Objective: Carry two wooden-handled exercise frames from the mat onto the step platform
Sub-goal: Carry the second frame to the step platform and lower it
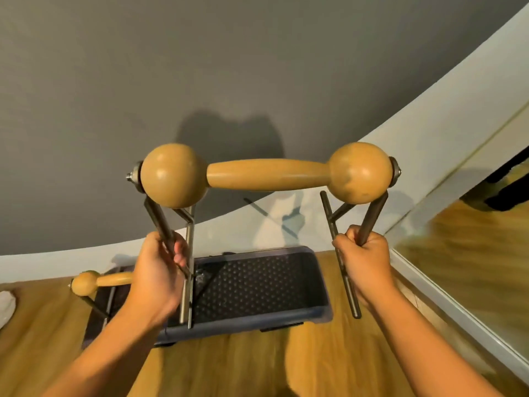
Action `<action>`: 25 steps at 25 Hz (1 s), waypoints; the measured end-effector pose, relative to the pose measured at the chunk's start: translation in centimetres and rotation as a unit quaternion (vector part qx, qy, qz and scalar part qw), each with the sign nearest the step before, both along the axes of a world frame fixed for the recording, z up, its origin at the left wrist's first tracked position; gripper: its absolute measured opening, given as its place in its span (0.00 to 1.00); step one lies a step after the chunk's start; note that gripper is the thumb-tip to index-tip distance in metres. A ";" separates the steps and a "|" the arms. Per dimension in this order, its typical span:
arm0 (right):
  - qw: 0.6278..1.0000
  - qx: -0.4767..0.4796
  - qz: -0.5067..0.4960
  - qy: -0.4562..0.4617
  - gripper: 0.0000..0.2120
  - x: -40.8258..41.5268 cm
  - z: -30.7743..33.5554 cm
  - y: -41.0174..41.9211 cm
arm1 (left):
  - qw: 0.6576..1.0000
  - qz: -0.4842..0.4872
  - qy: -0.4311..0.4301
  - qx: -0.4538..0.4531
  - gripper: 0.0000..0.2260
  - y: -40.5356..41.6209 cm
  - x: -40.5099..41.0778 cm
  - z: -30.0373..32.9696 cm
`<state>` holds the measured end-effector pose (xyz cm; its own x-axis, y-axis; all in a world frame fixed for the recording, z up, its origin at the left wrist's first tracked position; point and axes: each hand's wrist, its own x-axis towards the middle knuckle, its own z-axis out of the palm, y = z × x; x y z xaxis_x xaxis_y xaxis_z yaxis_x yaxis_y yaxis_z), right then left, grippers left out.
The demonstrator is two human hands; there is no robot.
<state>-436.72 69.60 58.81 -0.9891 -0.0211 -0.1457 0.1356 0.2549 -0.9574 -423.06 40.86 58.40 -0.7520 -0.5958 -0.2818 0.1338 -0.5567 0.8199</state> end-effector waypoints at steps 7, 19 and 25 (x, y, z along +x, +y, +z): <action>0.999 0.010 -0.025 -0.026 0.17 -2.6 -16.7 -0.8 | 0.998 0.026 -0.049 0.013 0.19 -0.4 -3.4 -17.1; 0.999 0.024 0.006 -0.043 0.15 -4.5 -36.2 0.4 | 0.997 0.013 -0.056 0.059 0.20 0.3 -5.9 -36.9; 1.000 0.010 -0.006 -0.028 0.13 -5.8 -42.2 -0.8 | 0.998 0.009 -0.063 0.026 0.10 -0.8 -7.7 -42.4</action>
